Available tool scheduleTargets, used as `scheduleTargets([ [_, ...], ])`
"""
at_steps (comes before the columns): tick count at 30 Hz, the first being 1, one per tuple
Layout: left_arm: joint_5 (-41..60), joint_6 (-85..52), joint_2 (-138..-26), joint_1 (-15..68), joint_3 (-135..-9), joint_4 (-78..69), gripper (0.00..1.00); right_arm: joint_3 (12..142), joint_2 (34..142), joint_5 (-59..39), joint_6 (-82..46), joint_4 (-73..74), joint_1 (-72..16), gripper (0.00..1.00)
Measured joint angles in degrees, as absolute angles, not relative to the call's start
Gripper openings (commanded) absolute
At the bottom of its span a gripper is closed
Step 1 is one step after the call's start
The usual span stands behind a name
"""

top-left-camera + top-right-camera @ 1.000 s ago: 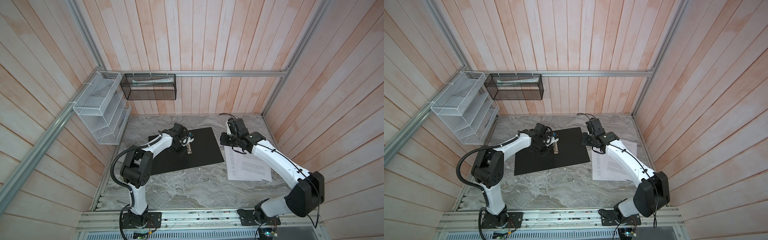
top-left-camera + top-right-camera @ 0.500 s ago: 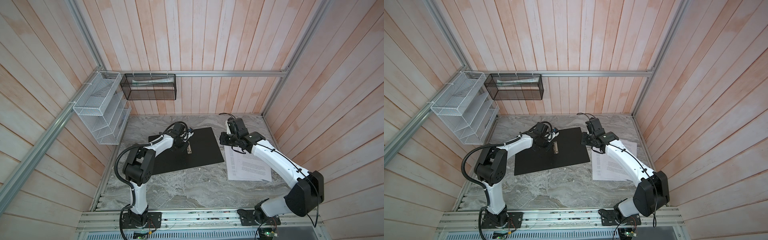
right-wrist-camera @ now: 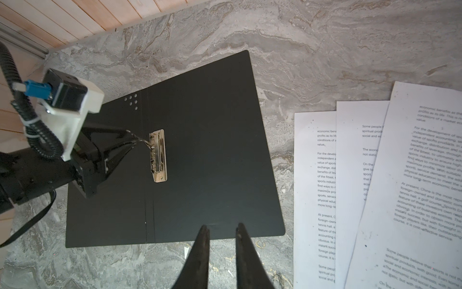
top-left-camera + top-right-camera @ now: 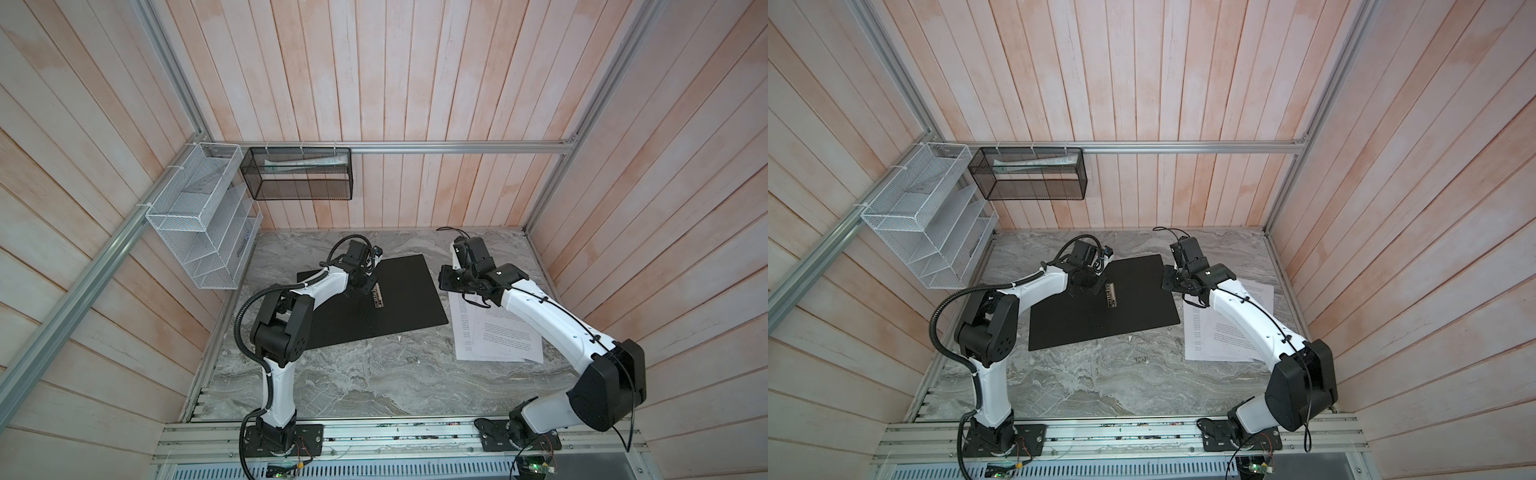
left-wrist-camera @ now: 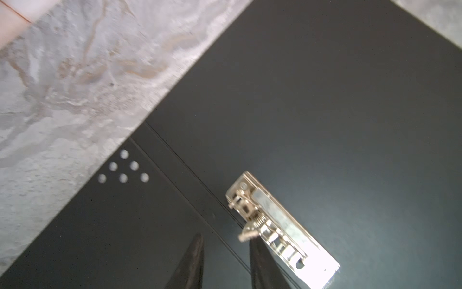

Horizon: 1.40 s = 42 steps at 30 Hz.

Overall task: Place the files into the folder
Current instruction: 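Move the right gripper over the white papers while the left gripper hovers near the clip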

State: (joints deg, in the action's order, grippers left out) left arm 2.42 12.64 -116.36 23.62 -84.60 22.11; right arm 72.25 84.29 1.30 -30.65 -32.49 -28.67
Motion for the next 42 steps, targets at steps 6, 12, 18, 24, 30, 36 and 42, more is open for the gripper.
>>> scheduleTargets([
  [6, 2.0, 10.8, -120.0, 22.6, -89.1, 22.1, 0.37, 71.0, 84.3, 1.0, -30.7, -32.3, -28.7, 0.20],
  [12, 1.1, 9.0, -125.8, 22.3, -95.0, 24.8, 0.37, 71.0, 84.3, 0.8, -30.7, -32.1, -28.7, 0.24],
  [18, 1.7, 7.2, -126.7, 20.3, -97.4, 28.7, 0.43, 71.0, 84.3, 1.6, -31.6, -32.4, -28.4, 0.35],
  [24, 5.5, 8.3, -117.4, 18.9, -95.4, 34.1, 0.63, 69.2, 83.3, 2.3, -33.5, -33.5, -21.9, 0.40],
  [30, 17.6, 9.6, -107.7, 22.0, -99.8, 41.4, 0.69, 59.8, 76.4, 3.7, -36.2, -33.9, -13.0, 0.45],
  [36, 31.4, 7.9, -110.3, 26.8, -101.5, 45.6, 0.71, 53.4, 70.3, 3.5, -38.0, -33.6, -4.9, 0.48],
  [42, 37.3, 5.7, -114.7, 29.6, -99.2, 46.1, 0.71, 49.0, 70.5, -0.2, -38.2, -32.6, 0.4, 0.49],
])
